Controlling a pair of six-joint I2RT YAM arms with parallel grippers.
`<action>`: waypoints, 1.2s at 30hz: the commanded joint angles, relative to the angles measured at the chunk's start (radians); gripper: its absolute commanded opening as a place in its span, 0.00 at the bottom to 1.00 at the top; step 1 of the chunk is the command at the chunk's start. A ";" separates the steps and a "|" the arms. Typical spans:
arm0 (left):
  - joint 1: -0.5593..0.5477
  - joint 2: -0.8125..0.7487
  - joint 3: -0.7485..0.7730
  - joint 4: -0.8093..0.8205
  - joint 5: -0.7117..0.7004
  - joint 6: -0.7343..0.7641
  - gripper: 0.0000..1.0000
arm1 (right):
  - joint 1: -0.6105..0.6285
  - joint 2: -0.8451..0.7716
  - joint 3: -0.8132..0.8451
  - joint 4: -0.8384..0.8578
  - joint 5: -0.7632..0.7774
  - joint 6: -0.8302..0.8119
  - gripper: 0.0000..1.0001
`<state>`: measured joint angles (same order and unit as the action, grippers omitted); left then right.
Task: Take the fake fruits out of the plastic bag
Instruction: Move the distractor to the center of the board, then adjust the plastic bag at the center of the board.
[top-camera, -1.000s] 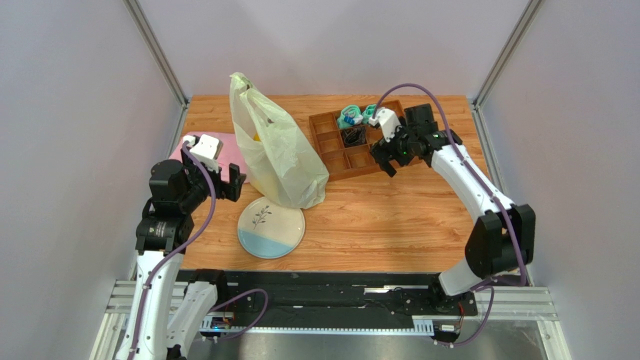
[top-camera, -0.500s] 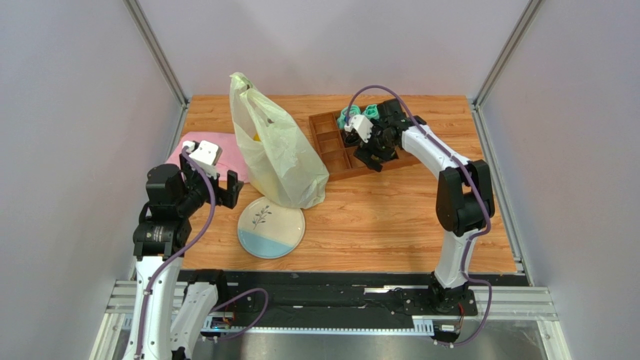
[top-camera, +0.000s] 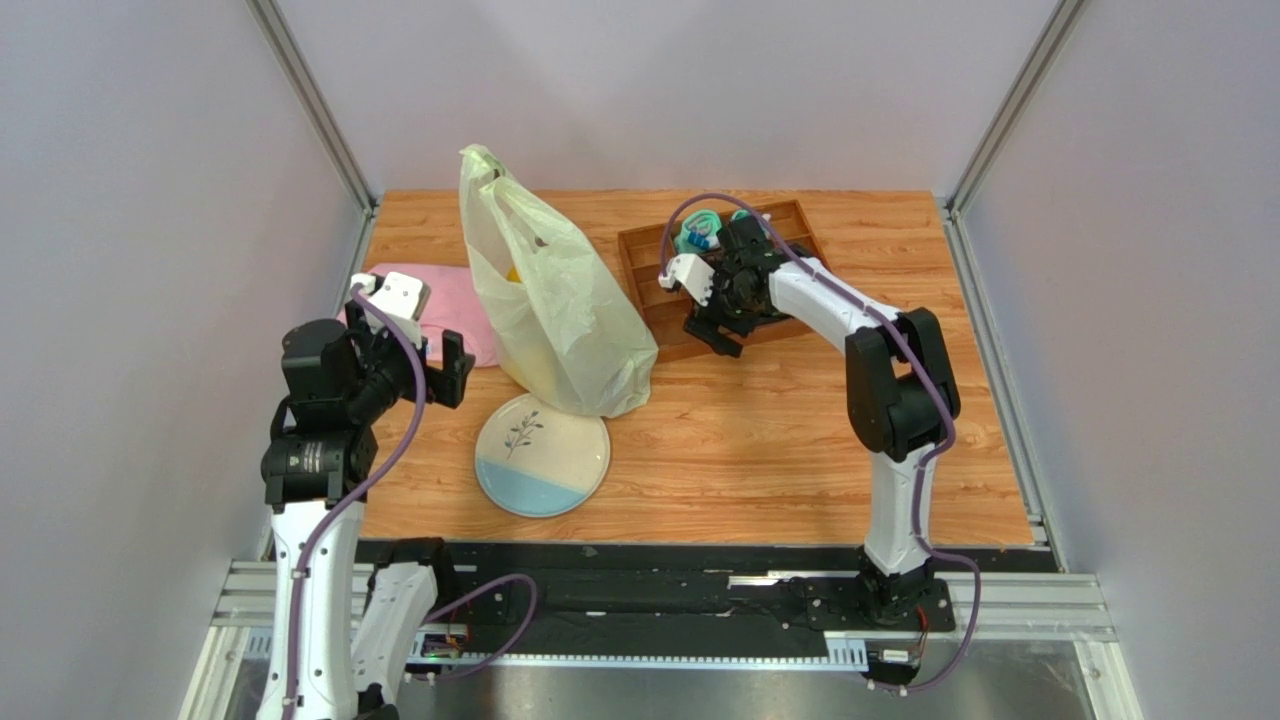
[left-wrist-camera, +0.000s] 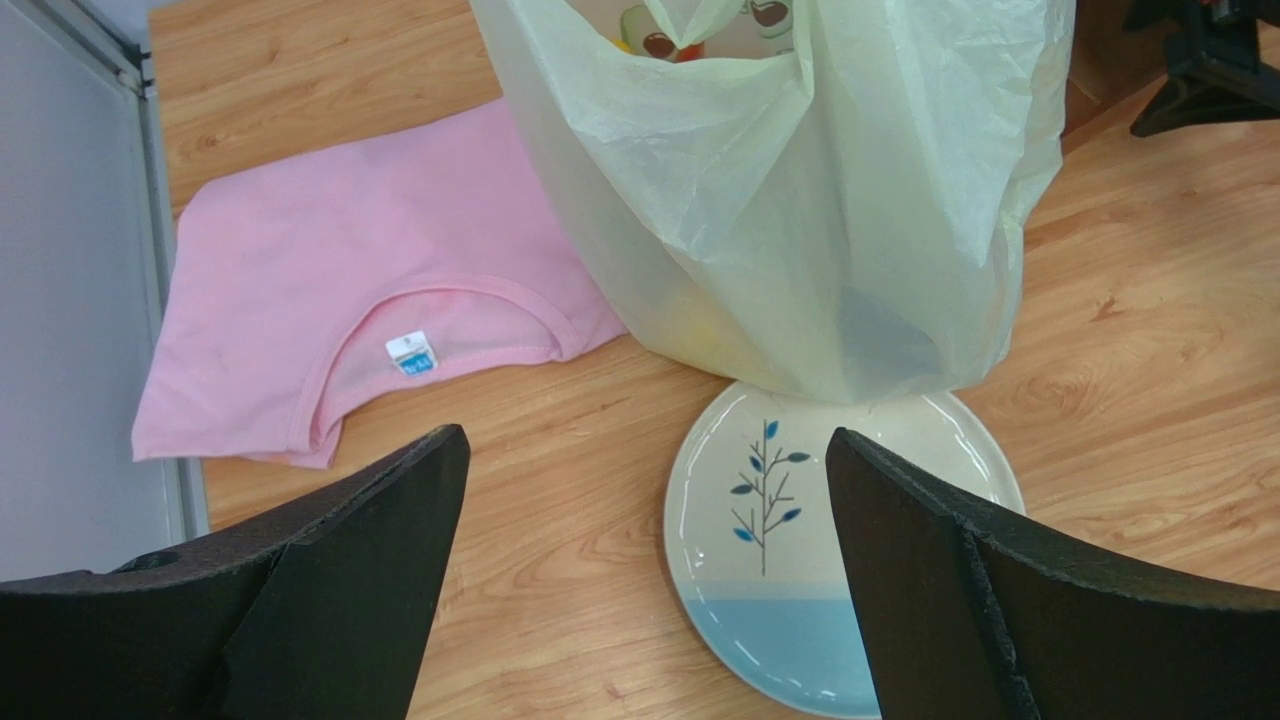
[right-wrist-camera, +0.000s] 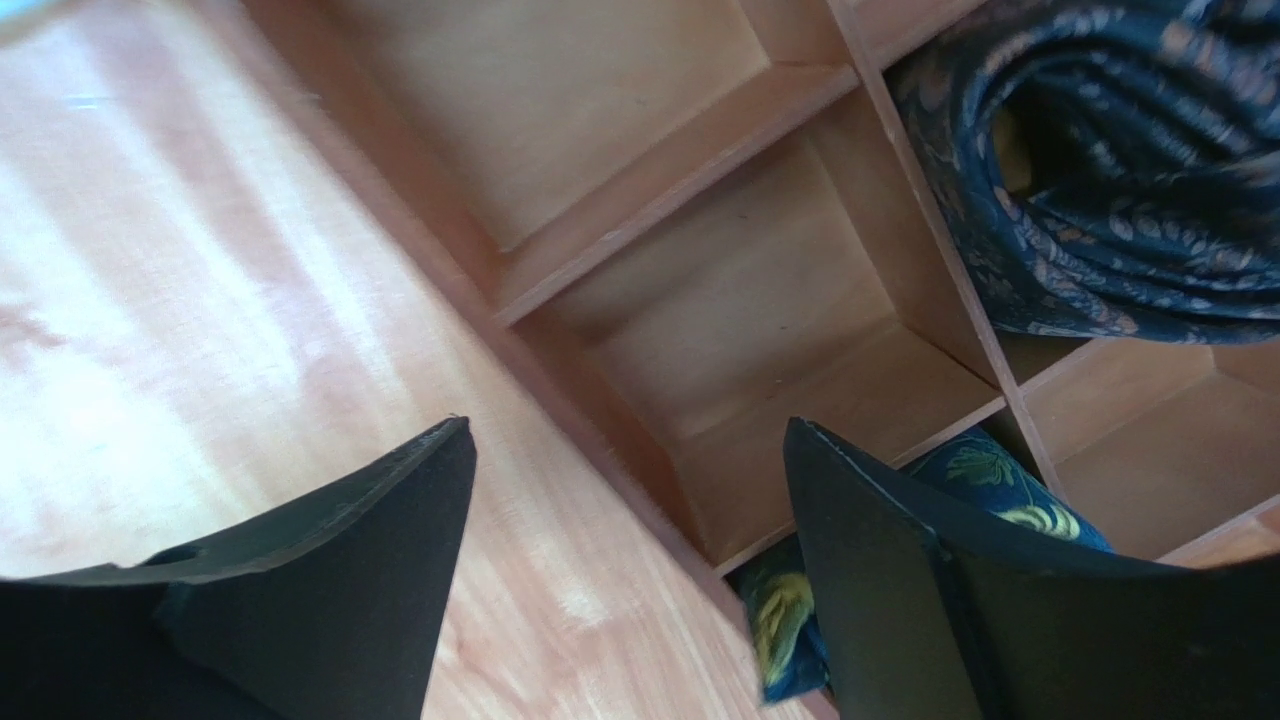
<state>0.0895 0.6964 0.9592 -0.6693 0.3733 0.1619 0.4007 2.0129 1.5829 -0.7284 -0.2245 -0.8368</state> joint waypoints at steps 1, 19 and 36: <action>0.012 0.008 0.039 0.022 0.026 -0.001 0.98 | -0.016 0.041 0.045 0.147 0.138 0.100 0.77; 0.013 0.149 0.228 0.106 0.069 -0.056 0.98 | -0.036 -0.093 0.205 0.126 -0.028 0.347 0.87; 0.015 0.819 0.771 0.200 -0.008 -0.186 0.96 | 0.334 -0.255 0.459 0.207 -0.280 0.869 0.79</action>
<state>0.0959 1.3643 1.6314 -0.4469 0.3317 0.0341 0.6903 1.6409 2.0151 -0.5156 -0.5407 -0.0544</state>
